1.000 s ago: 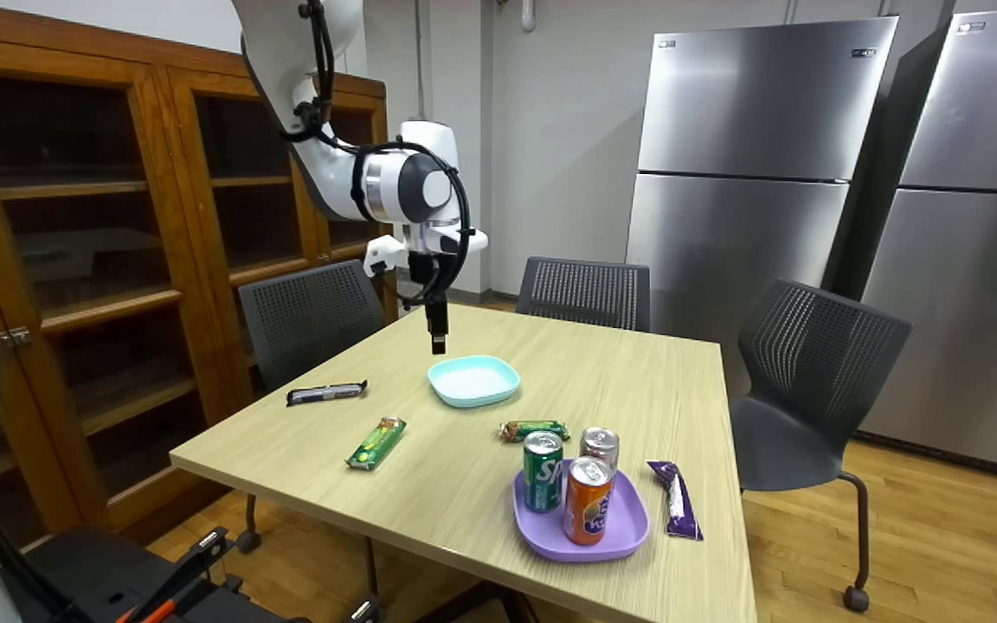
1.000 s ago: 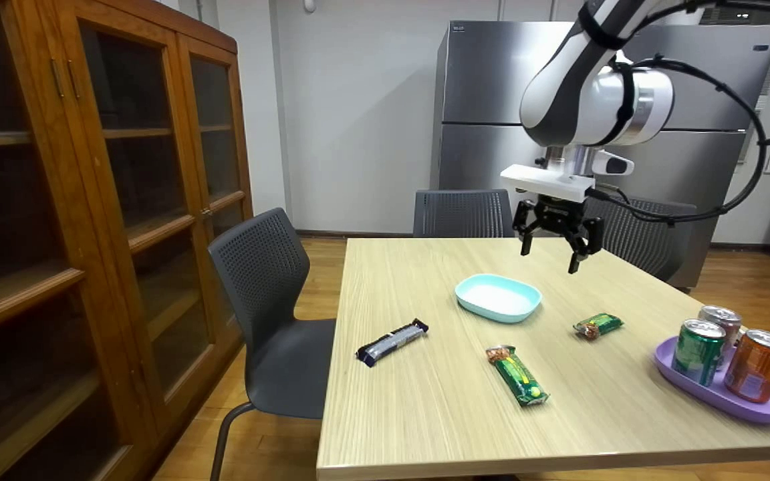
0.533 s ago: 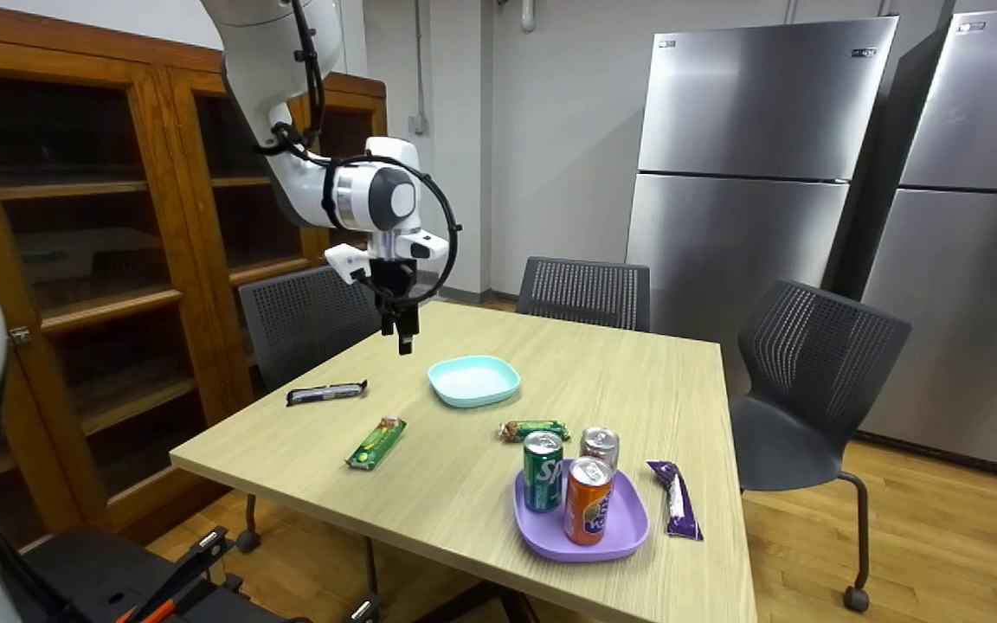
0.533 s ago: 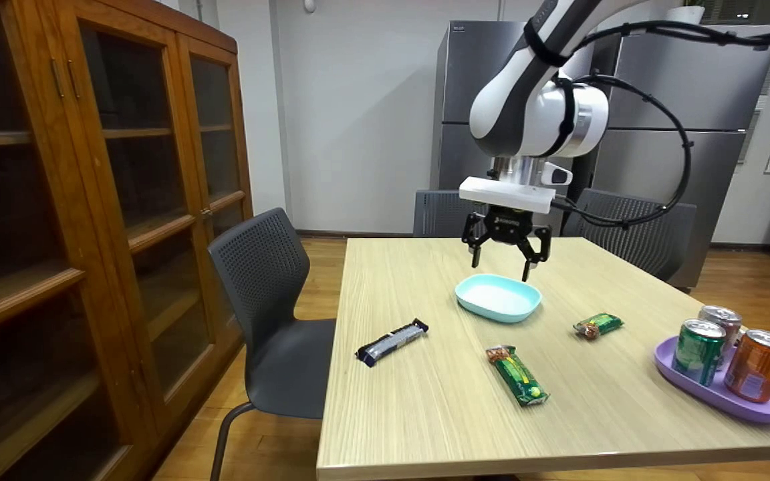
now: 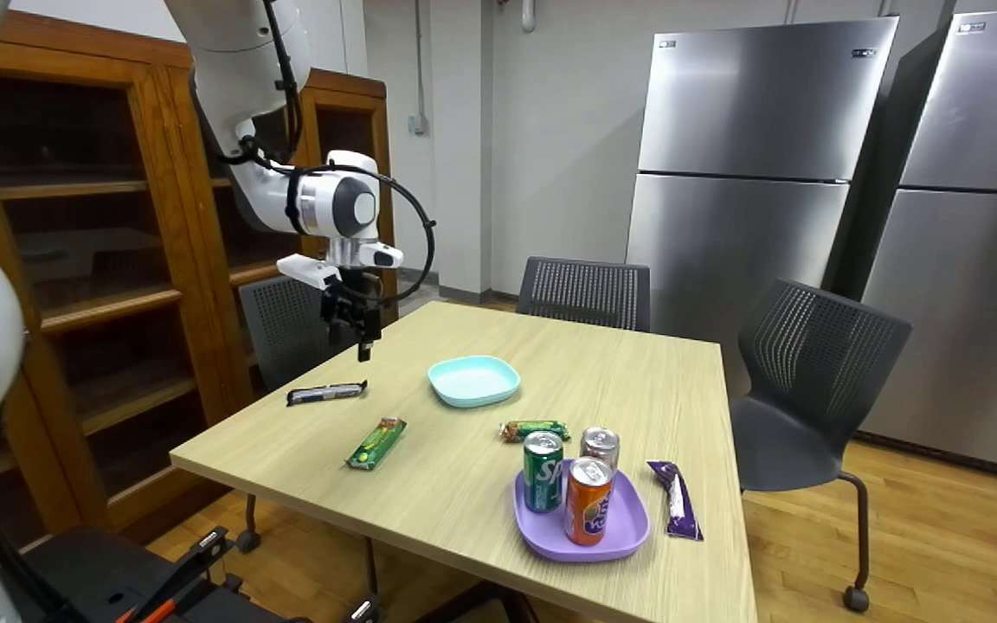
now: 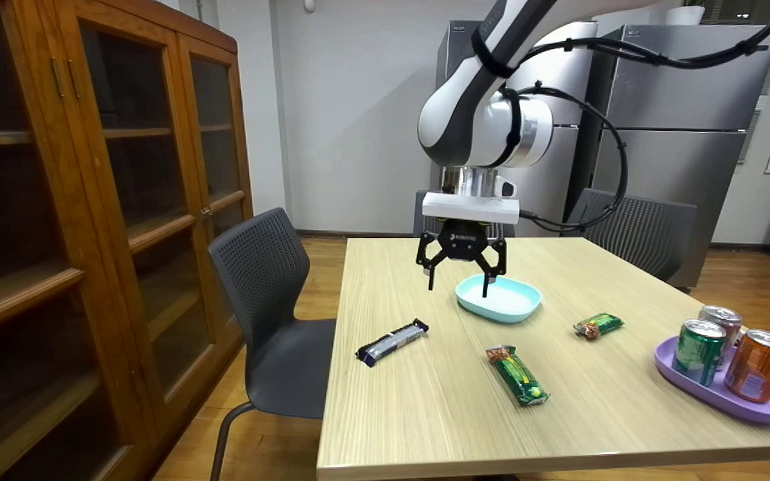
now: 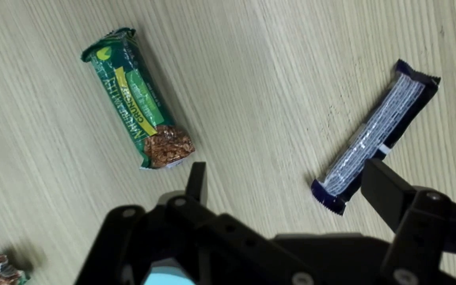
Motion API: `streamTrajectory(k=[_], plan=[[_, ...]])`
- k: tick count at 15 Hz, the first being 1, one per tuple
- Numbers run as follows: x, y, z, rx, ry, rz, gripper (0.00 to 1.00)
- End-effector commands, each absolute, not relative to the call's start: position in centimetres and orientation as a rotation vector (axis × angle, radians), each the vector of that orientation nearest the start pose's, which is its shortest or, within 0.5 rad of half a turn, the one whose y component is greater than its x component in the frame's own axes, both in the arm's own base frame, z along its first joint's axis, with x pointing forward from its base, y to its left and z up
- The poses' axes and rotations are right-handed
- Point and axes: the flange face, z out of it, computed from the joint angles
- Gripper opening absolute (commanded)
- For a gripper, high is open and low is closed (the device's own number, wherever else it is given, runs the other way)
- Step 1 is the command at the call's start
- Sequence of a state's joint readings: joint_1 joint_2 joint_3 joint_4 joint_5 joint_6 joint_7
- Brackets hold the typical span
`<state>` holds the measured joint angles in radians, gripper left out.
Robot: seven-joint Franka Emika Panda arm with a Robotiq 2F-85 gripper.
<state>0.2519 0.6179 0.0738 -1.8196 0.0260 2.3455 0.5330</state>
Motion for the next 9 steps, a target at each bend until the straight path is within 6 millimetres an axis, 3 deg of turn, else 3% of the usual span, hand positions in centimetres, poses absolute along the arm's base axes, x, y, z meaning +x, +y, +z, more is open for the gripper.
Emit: streamTrajectory(k=[1,9], plan=[[60.9,22.7,18.1,-3.121,0.239,0.232,1.00],[61.5,28.2,14.4,-3.122,0.295,0.207,1.00]])
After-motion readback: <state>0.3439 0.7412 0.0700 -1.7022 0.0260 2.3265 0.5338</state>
